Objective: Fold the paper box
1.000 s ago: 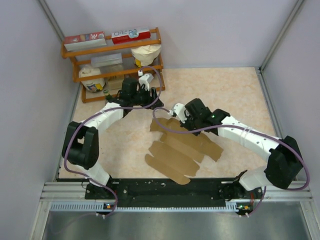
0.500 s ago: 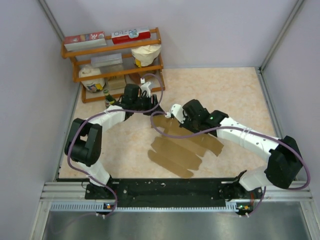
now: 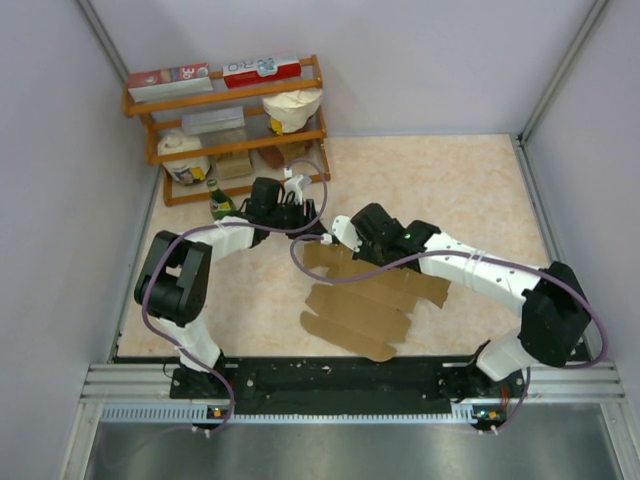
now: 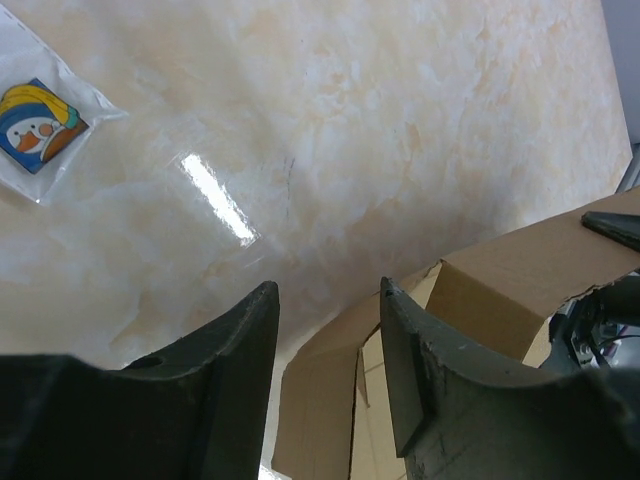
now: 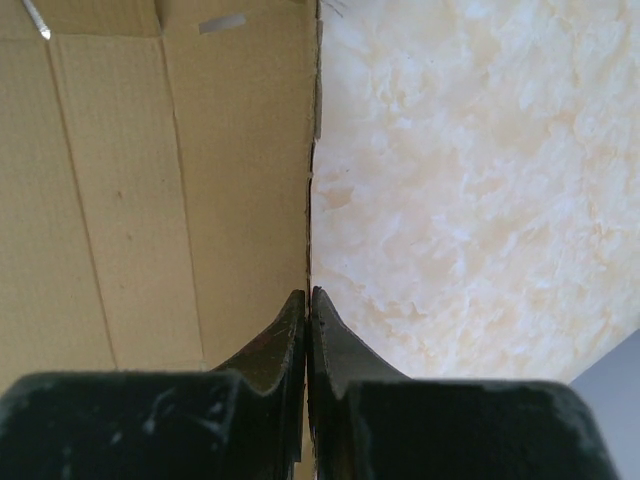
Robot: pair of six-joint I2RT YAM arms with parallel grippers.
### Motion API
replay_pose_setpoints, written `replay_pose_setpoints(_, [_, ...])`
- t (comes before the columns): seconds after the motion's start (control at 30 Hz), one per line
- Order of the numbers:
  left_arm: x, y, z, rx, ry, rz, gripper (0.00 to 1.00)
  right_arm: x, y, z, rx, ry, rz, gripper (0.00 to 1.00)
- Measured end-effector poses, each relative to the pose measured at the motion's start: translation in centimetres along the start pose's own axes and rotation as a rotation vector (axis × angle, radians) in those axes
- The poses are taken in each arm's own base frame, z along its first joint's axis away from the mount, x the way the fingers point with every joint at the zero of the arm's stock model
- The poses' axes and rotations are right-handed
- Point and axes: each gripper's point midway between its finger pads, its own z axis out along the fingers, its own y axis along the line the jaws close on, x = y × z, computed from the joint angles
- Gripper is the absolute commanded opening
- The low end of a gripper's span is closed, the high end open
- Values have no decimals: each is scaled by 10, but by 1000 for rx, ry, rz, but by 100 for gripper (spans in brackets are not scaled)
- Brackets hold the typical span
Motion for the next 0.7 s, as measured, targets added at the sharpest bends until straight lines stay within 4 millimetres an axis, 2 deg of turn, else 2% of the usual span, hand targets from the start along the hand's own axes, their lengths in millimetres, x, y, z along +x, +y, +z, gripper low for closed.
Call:
replay_pose_setpoints(0.33, [18,5,2,15,11,-6,49,2,-8,8,47,22,-20,0])
replay_pose_setpoints(0.7, [17,0,2,54,-5,-4,48,3,-11,7,88,6,-19,0])
